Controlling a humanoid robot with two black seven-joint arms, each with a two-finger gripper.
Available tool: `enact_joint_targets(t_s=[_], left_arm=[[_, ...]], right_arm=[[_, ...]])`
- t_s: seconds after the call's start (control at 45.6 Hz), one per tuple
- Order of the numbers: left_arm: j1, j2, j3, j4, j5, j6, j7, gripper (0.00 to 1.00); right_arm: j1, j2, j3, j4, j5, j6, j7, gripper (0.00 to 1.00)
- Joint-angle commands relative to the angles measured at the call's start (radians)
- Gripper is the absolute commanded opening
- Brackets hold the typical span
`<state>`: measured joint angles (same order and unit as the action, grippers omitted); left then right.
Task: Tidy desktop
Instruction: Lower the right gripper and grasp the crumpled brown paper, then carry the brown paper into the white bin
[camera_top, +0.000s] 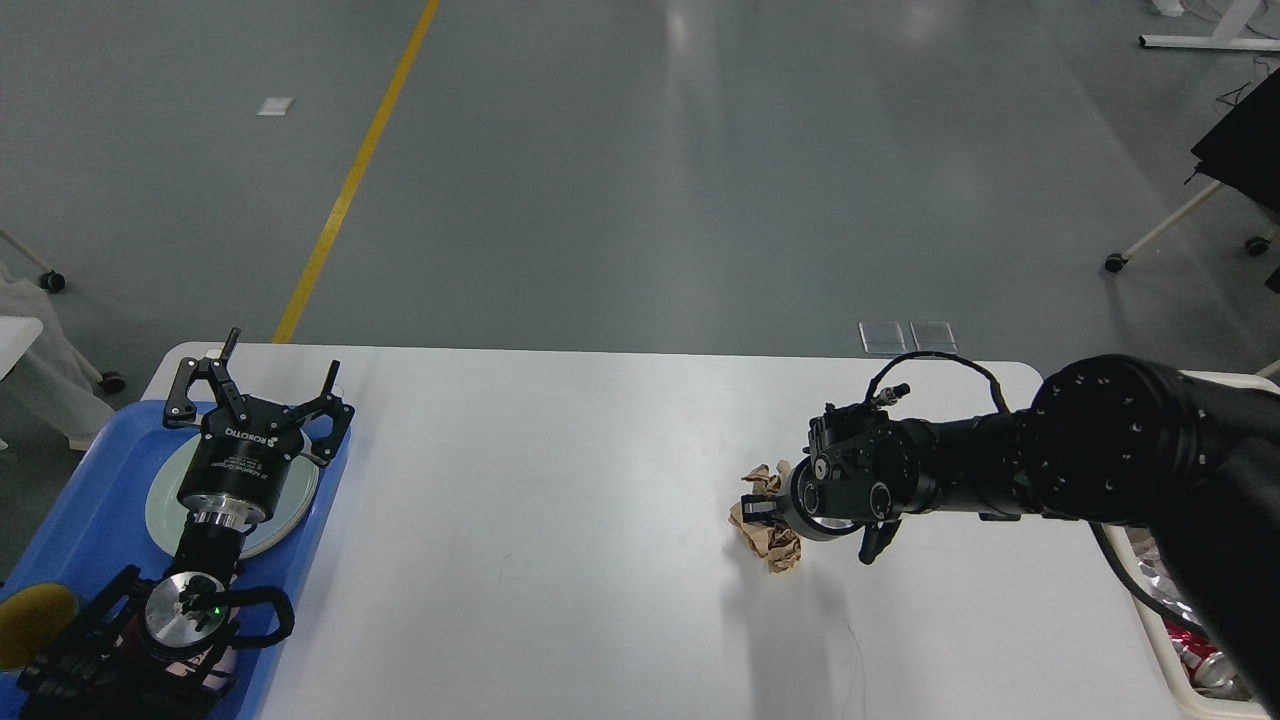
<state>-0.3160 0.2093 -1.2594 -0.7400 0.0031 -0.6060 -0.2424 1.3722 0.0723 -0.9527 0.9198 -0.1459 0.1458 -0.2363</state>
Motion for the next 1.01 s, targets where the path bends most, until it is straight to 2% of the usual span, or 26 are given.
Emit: enact_joint_targets(t_s=[0.0, 0.153, 0.351, 0.46, 0.526, 0.57, 0.614, 0.723, 0.767, 0.986], left_arm=[[0.0, -0.001, 0.0, -0.001, 0.0, -0.001, 0.0, 0.97], [0.0, 0.001, 0.0, -0.001, 0.0, 0.0, 0.0, 0.97], [0.0, 0.001, 0.0, 0.001, 0.0, 0.0, 0.0, 0.97], [0.0, 0.001, 0.0, -0.001, 0.0, 0.0, 0.0, 0.97], [0.0, 0.001, 0.0, 0.001, 0.0, 0.0, 0.0, 0.97], [0.0, 0.001, 0.0, 0.001, 0.0, 0.0, 0.0, 0.97], [0.0, 0.001, 0.0, 0.001, 0.0, 0.0, 0.0, 0.97], [0.0, 0.001, 0.0, 0.001, 0.0, 0.0, 0.0, 0.97], [0.0, 0.001, 0.0, 0.001, 0.0, 0.0, 0.0, 0.97], [0.0, 0.001, 0.0, 0.001, 0.0, 0.0, 0.0, 0.97]], right_arm=[[0.077, -0.045, -0.003, 0.086, 0.032, 0.017, -0.001, 0.0], [0.266, -0.123, -0.031, 0.243, 0.138, 0.152, -0.017, 0.0], [0.678, -0.164, -0.202, 0.54, 0.282, 0.27, -0.012, 0.0], [0.847, -0.267, -0.239, 0.613, 0.282, 0.432, -0.008, 0.0], [0.942, -0.276, -0.285, 0.654, 0.284, 0.521, 0.002, 0.0], [0.991, -0.279, -0.317, 0.675, 0.284, 0.561, 0.02, 0.0], [1.027, -0.281, -0.348, 0.689, 0.282, 0.593, 0.06, 0.0], [1.053, -0.276, -0.452, 0.705, 0.27, 0.617, 0.228, 0.0], [1.055, -0.275, -0.486, 0.705, 0.263, 0.617, 0.267, 0.0], [1.033, -0.316, -0.561, 0.691, 0.243, 0.56, 0.265, 0.0]])
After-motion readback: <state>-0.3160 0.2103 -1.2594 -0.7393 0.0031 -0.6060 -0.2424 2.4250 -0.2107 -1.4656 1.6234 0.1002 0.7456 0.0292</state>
